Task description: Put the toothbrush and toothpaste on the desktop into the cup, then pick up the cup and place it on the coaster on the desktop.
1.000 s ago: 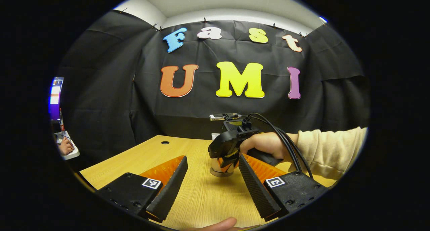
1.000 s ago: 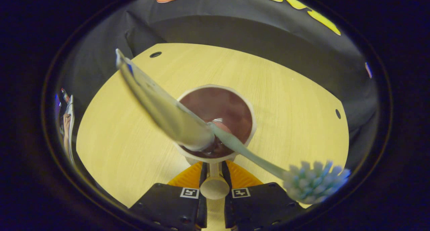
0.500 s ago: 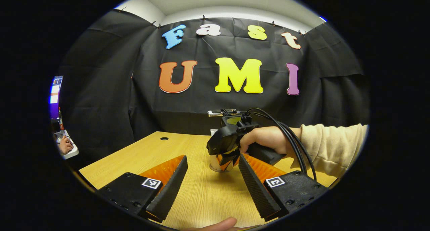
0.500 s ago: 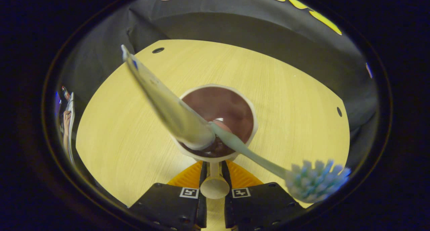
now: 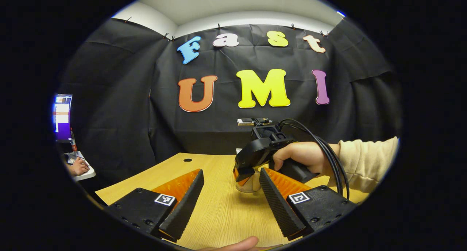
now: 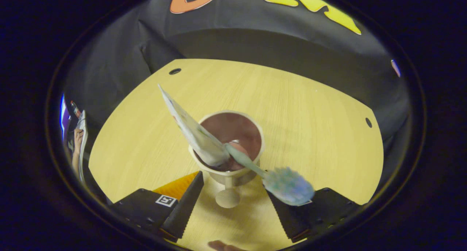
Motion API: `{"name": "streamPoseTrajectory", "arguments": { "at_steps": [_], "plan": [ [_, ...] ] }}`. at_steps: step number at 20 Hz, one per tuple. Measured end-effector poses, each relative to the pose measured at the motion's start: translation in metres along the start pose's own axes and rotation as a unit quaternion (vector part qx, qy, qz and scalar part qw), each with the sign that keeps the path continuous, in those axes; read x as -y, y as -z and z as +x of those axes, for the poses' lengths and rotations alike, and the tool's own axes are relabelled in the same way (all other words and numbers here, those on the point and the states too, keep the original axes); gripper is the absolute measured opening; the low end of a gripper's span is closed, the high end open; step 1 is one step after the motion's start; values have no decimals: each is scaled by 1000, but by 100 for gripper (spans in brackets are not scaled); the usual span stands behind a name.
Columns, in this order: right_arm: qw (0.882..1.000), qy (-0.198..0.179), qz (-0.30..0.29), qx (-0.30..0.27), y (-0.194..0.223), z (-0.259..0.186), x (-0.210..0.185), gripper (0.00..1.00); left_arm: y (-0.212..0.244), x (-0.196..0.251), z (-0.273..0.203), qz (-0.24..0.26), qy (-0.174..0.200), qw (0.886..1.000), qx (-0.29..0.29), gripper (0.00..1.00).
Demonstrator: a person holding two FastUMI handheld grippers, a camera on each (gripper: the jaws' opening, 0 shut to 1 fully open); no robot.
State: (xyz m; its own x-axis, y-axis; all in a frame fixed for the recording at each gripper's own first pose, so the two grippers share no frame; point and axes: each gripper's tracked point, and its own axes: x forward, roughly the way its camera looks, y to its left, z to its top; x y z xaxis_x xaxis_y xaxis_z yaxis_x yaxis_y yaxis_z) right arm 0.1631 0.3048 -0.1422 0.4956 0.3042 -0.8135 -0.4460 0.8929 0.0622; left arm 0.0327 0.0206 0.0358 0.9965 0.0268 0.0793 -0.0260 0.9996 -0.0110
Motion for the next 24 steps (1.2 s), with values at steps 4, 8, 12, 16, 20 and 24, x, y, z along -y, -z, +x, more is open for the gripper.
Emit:
{"name": "streamPoseTrajectory", "arguments": {
  "at_steps": [4, 8, 12, 16, 20, 24],
  "plan": [
    [999, -8, 11, 42, -10, -28, 8, 96, 10, 0, 4, -11, -6, 1000, -25, 97],
    [995, -7, 22, 92, -19, -67, 27, 96, 11, -1, 8, -20, -6, 999, -31, 97],
    [988, -2, 41, 149, -19, -114, 60, 96, 11, -4, 17, -39, -8, 998, -46, 97],
    [979, 27, 50, 195, 2, -148, 101, 96, 13, -6, 27, -33, -22, 998, -58, 97],
    [975, 42, 60, 210, 48, -167, 134, 95, 11, 8, 37, -30, -26, 997, -62, 97],
    [965, 66, 60, 245, 82, -184, 170, 96, 9, 34, 40, -24, -13, 998, -64, 97]
  ]
}}
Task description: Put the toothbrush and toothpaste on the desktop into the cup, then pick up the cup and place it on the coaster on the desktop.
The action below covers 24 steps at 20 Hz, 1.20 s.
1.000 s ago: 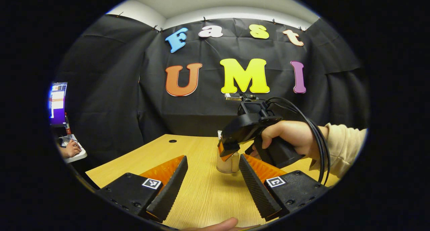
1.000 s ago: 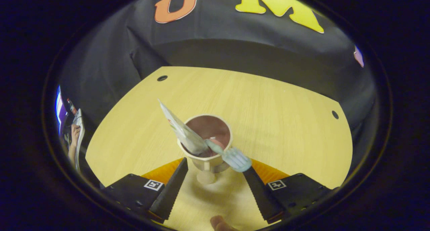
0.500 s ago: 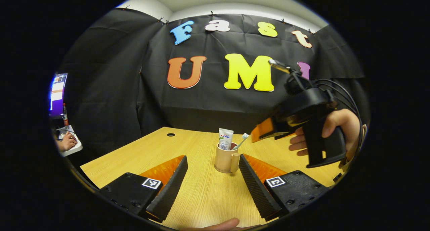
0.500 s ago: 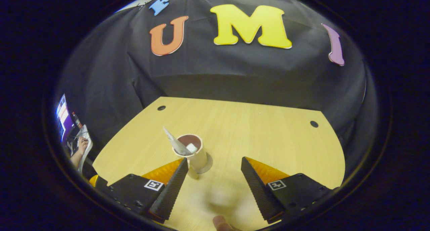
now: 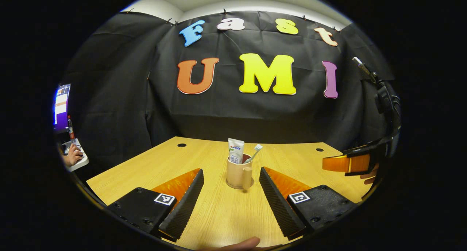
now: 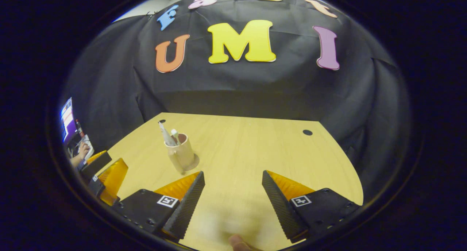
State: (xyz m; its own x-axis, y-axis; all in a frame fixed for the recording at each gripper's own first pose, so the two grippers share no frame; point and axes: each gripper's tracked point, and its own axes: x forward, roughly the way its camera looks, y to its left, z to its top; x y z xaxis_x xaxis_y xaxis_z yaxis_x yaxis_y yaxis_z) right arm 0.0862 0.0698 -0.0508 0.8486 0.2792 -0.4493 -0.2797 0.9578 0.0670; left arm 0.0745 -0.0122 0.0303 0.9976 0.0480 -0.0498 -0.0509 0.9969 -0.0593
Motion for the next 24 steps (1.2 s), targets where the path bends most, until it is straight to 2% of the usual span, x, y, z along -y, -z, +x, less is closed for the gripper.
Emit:
{"name": "streamPoseTrajectory", "arguments": {
  "at_steps": [4, 8, 10, 12, 15, 19, 23, 24],
  "plan": [
    [998, 42, 2, 51, 11, -18, 34, 96, -8, 22, -2, 4, 14, 1000, 11, 97],
    [995, 40, 7, 93, 34, -39, 43, 96, -14, 32, -8, -14, 24, 999, 31, 97],
    [995, 41, 11, 89, 41, -43, 45, 96, -10, 39, -10, -12, 35, 999, 24, 97],
    [992, 61, -3, 115, 29, -47, 52, 96, -12, 44, -11, -10, 43, 999, 30, 97],
    [988, 46, 15, 146, 19, -58, 48, 96, -10, 43, -10, 4, 37, 999, 32, 97],
    [979, 67, -4, 193, 9, -64, 50, 96, -6, 39, -4, 12, 28, 999, 29, 97],
    [977, 69, -14, 202, 7, -67, 46, 96, 0, 41, -4, 7, 30, 999, 17, 97],
    [976, 68, -9, 204, 6, -69, 46, 98, -2, 40, -4, 7, 28, 999, 19, 93]
  ]
}}
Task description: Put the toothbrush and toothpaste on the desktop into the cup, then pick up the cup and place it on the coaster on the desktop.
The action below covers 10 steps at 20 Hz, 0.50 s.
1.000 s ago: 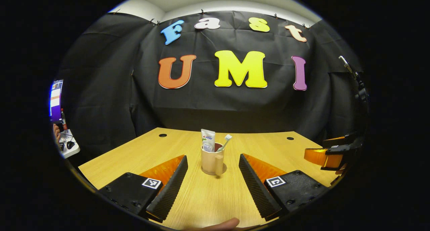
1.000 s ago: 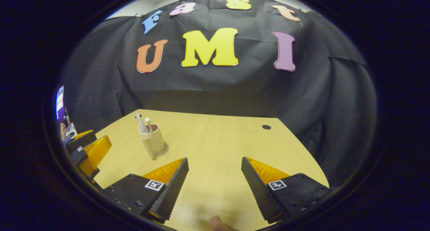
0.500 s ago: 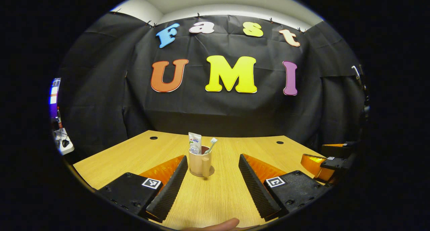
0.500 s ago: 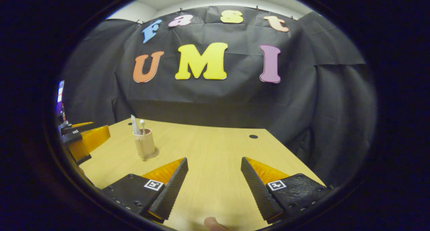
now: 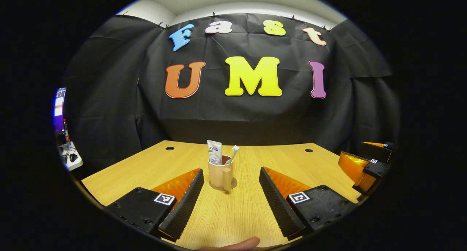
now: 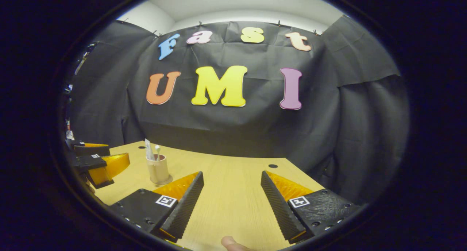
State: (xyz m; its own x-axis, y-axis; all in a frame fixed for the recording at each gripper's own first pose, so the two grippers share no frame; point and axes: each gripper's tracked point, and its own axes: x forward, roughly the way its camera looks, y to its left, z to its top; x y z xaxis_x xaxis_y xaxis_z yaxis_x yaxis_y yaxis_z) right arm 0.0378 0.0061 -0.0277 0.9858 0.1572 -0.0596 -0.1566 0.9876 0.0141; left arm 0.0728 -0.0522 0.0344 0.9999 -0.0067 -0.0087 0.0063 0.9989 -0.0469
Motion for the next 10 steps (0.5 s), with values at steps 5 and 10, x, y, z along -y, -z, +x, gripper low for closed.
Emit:
{"name": "streamPoseTrajectory", "arguments": {
  "at_steps": [5, 10],
  "plan": [
    [1000, 12, 16, 10, -6, -2, 8, 95, -1, 2, -3, 3, 4, 1000, 3, 97],
    [1000, 9, 17, 18, -9, -4, 11, 95, -2, 6, -4, 5, 9, 1000, 5, 97]
  ]
}}
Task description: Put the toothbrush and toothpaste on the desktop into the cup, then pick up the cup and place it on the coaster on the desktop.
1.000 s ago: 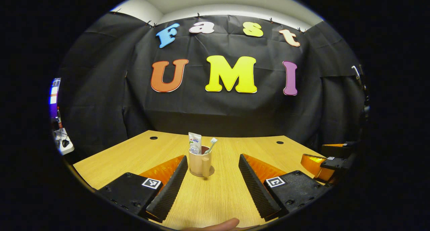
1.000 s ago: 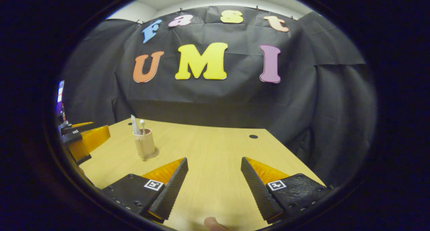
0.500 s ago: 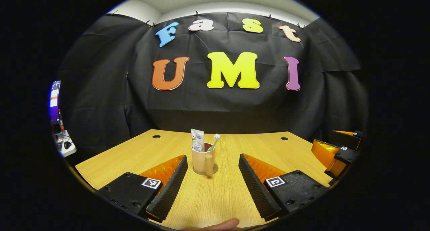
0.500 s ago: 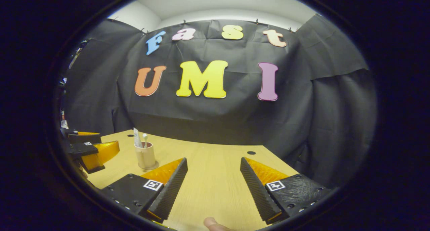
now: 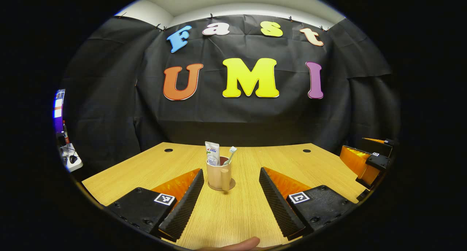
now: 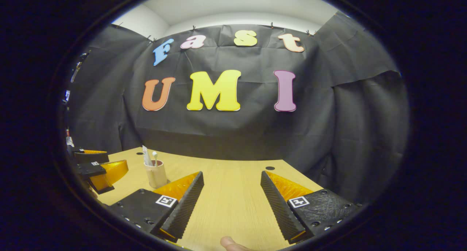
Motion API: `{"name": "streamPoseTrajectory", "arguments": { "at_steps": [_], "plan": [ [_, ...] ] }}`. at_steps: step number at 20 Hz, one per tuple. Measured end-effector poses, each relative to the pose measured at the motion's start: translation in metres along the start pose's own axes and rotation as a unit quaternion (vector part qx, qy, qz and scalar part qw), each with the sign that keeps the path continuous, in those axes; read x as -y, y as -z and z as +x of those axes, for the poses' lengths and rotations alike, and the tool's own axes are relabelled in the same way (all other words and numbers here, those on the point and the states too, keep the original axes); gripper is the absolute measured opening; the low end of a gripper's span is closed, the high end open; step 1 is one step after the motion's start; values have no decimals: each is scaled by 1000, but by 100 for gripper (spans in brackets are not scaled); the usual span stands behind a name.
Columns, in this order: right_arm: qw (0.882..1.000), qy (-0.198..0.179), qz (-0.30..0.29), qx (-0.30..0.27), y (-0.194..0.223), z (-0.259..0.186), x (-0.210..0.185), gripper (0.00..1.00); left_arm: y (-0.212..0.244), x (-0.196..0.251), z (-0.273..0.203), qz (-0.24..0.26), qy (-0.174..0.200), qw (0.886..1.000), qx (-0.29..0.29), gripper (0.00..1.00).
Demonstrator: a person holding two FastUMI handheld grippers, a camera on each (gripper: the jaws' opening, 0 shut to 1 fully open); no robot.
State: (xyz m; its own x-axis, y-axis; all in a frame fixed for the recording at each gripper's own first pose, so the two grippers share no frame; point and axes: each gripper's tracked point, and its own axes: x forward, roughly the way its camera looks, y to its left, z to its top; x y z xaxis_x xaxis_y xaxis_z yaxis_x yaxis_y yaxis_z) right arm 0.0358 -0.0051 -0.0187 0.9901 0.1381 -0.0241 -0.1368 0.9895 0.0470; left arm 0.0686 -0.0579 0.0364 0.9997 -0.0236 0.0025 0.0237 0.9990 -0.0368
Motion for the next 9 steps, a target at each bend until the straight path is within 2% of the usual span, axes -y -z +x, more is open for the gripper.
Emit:
{"name": "streamPoseTrajectory", "arguments": {
  "at_steps": [9],
  "plan": [
    [1000, 9, 7, 3, 1, 2, 20, 97, 6, -2, 6, 1, -5, 1000, -3, 97]
  ]
}}
